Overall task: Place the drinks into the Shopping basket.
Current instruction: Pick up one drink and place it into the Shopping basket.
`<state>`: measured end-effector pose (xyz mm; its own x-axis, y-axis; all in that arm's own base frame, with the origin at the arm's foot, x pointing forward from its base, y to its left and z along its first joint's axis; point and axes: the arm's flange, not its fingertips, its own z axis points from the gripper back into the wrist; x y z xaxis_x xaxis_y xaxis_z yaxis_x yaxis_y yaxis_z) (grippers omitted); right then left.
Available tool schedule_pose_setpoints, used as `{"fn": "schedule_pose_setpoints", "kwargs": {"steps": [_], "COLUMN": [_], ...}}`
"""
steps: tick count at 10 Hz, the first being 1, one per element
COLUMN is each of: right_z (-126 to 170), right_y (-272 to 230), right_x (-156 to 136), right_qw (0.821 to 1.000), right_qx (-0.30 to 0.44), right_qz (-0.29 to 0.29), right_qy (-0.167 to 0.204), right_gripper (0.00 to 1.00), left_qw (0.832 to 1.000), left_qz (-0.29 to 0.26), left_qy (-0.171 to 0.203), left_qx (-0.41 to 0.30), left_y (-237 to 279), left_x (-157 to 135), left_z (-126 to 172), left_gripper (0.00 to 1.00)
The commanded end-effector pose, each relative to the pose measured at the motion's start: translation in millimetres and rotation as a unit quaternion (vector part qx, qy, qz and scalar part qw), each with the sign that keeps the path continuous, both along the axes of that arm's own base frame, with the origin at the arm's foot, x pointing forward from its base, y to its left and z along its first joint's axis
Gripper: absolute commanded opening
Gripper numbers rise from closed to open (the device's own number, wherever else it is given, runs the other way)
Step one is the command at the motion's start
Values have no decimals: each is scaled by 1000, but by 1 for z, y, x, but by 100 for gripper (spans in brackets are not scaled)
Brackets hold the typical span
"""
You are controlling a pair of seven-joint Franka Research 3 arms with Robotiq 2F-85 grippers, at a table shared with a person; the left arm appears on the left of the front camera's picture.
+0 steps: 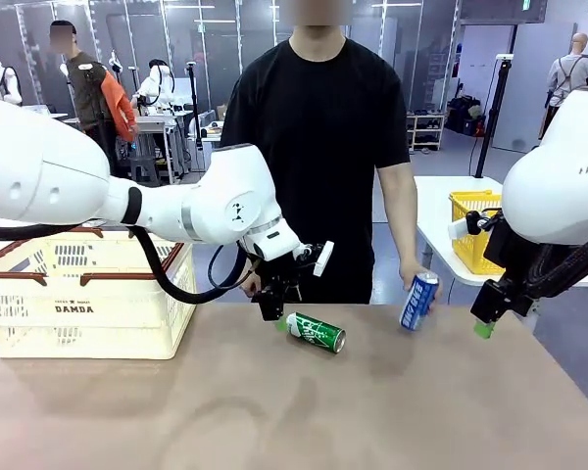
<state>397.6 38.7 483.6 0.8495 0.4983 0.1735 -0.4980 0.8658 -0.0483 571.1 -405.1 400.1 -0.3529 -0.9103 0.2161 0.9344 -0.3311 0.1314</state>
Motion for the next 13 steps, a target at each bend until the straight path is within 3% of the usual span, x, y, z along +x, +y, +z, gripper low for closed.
{"fn": "schedule_pose_setpoints", "kwargs": {"steps": [1,7,9,13], "right_z": [0,0,0,0], "right_y": [0,0,0,0], "right_x": [1,1,1,1], "right_qw": [1000,1000,1000,1000], "right_qx": [-2,-2,-2,-2], "right_qz": [1,1,1,1], "right_qy": [0,0,0,0], "right_gripper": [100,100,100,100], "left_qw": [1000,1000,999,999], "left_qz": [-7,27,30,42], "left_qy": [11,9,16,21], "left_qx": [0,-3,-2,17], "left_y": [8,99,107,100], "left_x": [-8,-89,-99,-89], "left_z": [17,26,21,25], "left_gripper": [100,100,100,100]}}
